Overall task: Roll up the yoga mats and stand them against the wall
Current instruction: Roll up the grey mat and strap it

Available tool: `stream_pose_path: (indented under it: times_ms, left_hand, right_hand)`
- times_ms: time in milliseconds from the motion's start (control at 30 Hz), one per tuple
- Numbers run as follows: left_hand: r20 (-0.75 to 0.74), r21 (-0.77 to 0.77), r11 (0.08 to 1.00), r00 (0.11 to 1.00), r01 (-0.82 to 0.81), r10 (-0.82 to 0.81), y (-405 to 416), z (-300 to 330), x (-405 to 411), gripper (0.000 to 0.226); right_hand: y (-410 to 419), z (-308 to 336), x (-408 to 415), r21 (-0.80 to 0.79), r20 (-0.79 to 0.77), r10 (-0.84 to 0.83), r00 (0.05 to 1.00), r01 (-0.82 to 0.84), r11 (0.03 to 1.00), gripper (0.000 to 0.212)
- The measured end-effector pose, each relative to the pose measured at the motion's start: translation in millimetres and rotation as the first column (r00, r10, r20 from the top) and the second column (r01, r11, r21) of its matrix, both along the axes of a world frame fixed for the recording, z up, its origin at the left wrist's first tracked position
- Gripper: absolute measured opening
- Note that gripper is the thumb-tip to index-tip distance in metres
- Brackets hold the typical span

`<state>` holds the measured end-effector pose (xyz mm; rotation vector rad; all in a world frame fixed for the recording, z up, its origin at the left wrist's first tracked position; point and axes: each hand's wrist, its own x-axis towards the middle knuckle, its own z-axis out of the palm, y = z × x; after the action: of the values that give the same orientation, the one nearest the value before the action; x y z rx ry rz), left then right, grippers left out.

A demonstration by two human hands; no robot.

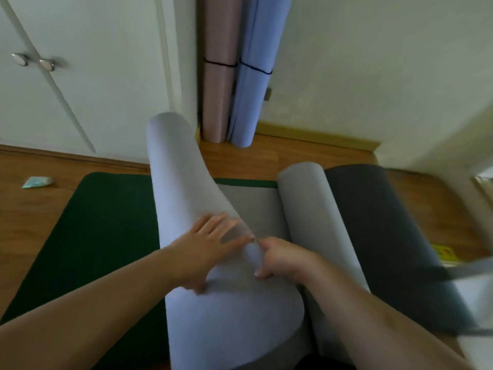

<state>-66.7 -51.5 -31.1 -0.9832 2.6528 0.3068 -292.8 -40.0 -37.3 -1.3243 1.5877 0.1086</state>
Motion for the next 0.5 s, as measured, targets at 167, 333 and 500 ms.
stream_pose_path:
  times_ms: [167,333,500]
  left_hand:
    - [0.228,-0.008,0.992,0.966,0.129,-0.124,-8.0,-15.1,-55.0,0.114]
    - [0.302,0.003,0.984,0.938,0.177,-0.169,-17.0,-33.6,-85.9,0.023]
    - [0.371,0.049,0.981,0.909,0.186,-0.19,-10.8,-40.9,-85.5,0.015]
  right_hand:
    - [0.1,-15.7,-59.3,0.172,0.123,-0.229,0.966,0.207,0.963,0.025]
    - [-6.2,-37.9,-142.3,-0.232,-0.514,-0.403,0.757,0.329,0.915,0.1]
    - [20.3,-72.3,-174.3,-0.073,-0.557,-0.45,0.698,0.498,0.864,0.108]
